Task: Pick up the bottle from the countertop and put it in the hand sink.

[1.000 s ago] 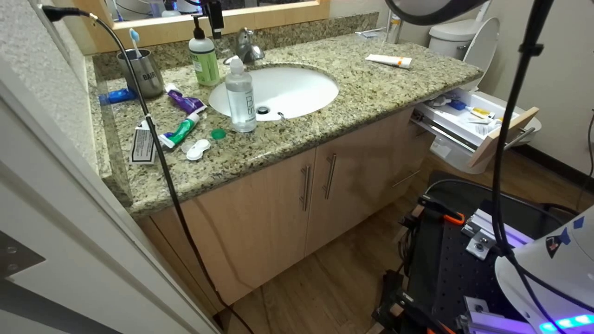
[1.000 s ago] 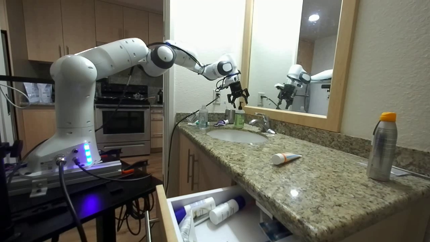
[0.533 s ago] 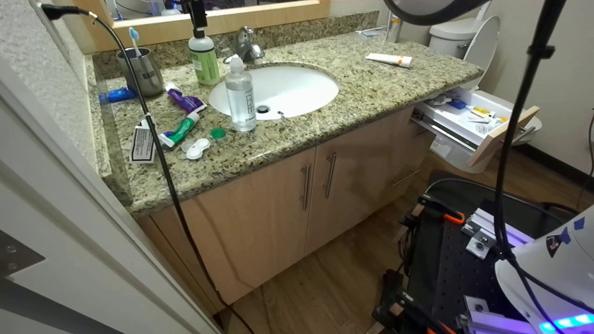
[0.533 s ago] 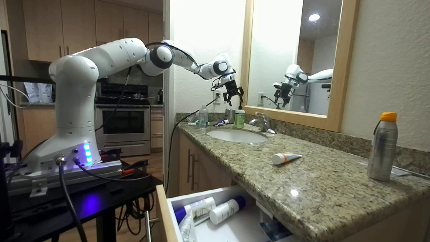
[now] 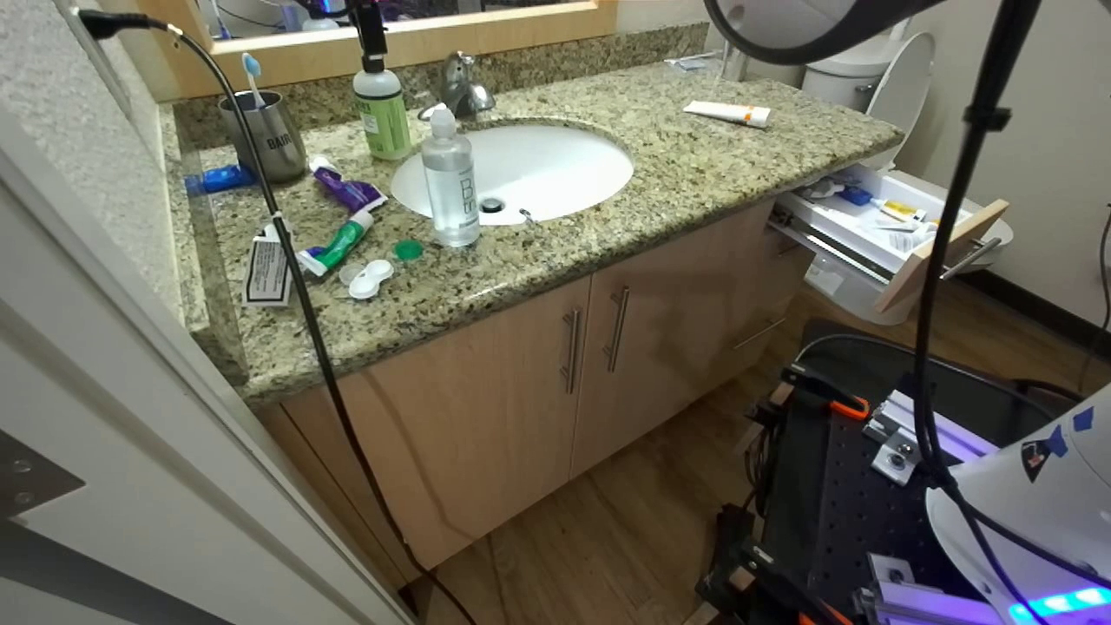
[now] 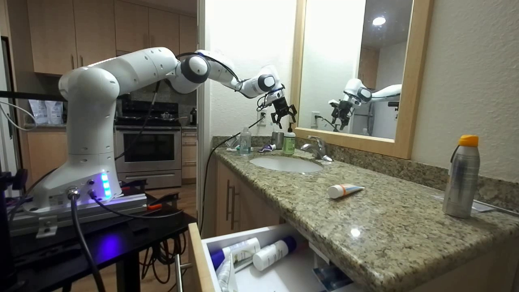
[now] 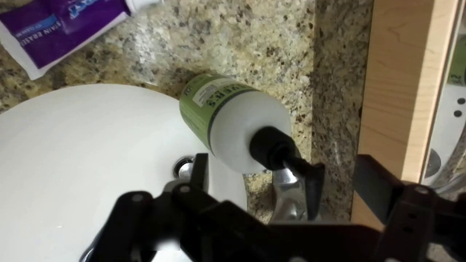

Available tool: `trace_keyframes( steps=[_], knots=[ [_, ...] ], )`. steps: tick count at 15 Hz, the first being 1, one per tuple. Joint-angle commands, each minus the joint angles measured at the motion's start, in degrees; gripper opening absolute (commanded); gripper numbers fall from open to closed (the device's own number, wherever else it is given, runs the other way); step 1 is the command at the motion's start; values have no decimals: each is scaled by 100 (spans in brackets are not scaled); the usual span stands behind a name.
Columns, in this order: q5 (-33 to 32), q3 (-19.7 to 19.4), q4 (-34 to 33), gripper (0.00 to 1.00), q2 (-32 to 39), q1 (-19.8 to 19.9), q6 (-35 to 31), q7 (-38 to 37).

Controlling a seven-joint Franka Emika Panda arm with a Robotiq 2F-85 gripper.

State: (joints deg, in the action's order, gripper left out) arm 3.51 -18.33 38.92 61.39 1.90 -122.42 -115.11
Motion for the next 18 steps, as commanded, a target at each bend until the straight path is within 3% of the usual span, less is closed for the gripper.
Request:
trace_keyframes(
  steps=[1,4,6,15,17,18],
  knots=[
    [0,-56,-18,100,32,24,-44,-97],
    [15,-55,-42,100,91,62,-80,-118],
    [48,-16,-23,74,94,49,-1,-112],
    [101,39,-82,11,114,171,71,-100],
    [105,37,-93,3,106,192,143,-123],
    [113,43,-100,6,97,207,199,-123]
  ],
)
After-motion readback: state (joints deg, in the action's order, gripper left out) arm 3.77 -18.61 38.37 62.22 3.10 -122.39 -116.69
